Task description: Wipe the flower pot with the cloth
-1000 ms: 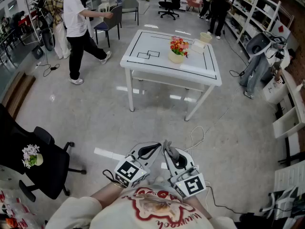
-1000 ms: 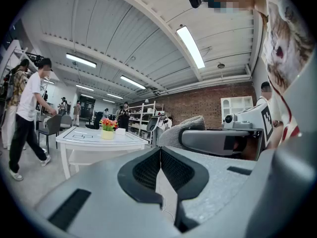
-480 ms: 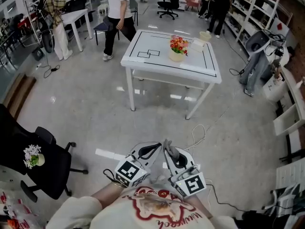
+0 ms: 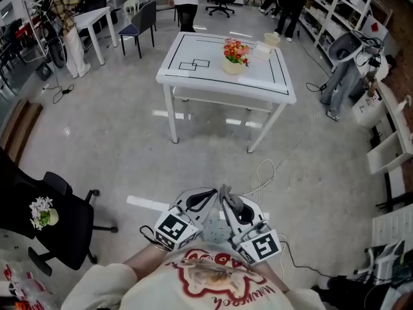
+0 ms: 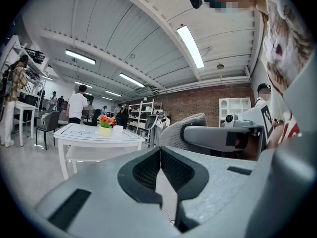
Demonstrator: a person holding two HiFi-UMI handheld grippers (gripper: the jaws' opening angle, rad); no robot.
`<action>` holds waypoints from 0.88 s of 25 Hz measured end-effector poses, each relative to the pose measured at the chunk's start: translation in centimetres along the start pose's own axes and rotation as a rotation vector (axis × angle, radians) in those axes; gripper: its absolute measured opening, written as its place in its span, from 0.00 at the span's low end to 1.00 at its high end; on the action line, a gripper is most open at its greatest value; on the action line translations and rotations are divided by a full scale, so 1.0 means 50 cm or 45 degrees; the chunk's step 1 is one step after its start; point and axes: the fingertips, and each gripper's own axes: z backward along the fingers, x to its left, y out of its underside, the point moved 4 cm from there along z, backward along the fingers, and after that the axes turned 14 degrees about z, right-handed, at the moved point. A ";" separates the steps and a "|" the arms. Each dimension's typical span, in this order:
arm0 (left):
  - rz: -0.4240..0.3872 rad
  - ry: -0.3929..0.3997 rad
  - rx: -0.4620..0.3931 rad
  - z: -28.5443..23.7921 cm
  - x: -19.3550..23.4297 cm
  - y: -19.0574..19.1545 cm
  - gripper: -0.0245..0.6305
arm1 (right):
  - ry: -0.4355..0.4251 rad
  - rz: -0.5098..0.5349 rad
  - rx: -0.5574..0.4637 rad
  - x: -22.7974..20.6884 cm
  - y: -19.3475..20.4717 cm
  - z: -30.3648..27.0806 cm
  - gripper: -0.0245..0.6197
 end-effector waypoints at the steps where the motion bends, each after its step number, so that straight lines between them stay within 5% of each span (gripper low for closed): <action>1: 0.003 0.004 0.002 -0.004 0.002 0.001 0.04 | 0.007 -0.006 0.001 -0.005 0.002 -0.001 0.08; 10: 0.011 -0.042 0.023 -0.090 0.092 -0.017 0.04 | 0.005 -0.037 0.002 -0.103 0.048 -0.078 0.08; 22: 0.029 -0.116 0.019 -0.388 0.319 -0.135 0.04 | -0.074 -0.066 -0.014 -0.432 0.131 -0.306 0.08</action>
